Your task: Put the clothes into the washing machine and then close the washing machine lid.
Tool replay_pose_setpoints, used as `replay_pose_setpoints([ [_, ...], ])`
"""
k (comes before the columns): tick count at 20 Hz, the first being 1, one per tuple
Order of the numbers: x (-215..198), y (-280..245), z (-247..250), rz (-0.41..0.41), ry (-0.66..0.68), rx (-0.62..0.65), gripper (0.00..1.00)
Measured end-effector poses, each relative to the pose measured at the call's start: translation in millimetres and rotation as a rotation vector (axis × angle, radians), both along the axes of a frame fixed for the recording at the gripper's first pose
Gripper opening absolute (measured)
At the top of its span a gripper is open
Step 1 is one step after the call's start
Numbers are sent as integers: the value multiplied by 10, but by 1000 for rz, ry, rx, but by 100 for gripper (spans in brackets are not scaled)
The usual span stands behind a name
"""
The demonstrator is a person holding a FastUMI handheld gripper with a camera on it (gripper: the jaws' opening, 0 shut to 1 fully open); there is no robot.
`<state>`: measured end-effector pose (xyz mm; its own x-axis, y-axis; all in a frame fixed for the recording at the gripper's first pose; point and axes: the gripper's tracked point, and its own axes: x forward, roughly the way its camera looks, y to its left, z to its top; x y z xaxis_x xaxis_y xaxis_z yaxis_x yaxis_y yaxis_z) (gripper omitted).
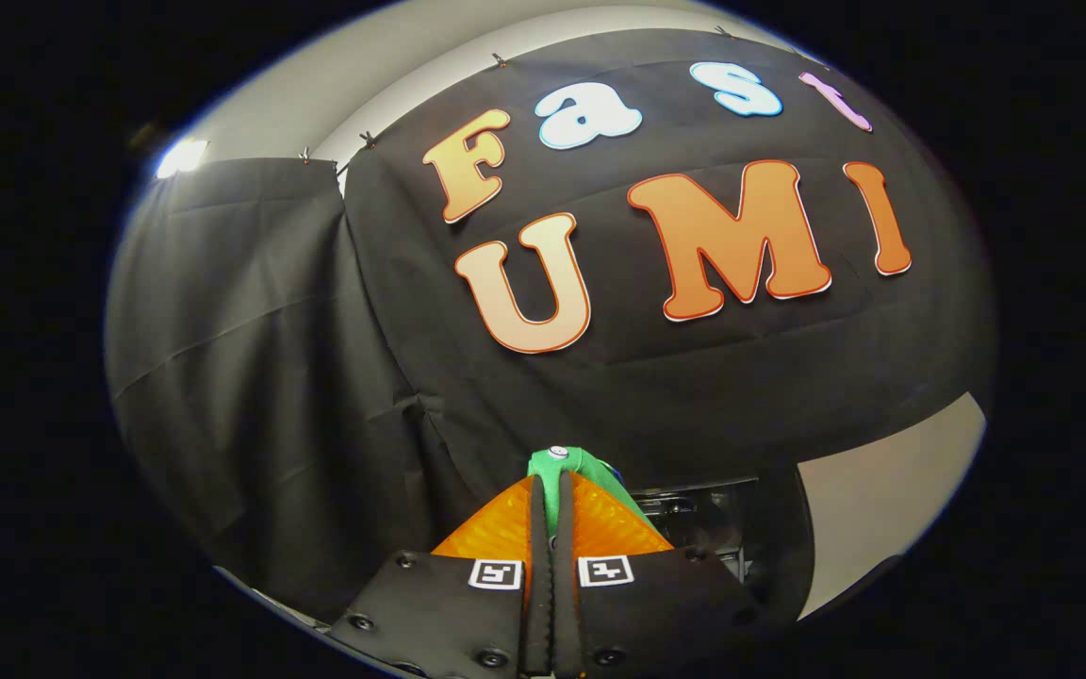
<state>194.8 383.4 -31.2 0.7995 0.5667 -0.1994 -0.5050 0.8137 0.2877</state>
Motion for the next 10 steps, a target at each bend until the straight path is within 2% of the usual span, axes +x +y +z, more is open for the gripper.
replay_pose_setpoints([
  [5, 103, 176, -726, 5, 75, -29, 9],
  [10, 187, 270, -1687, -6, 153, -102, 8],
])
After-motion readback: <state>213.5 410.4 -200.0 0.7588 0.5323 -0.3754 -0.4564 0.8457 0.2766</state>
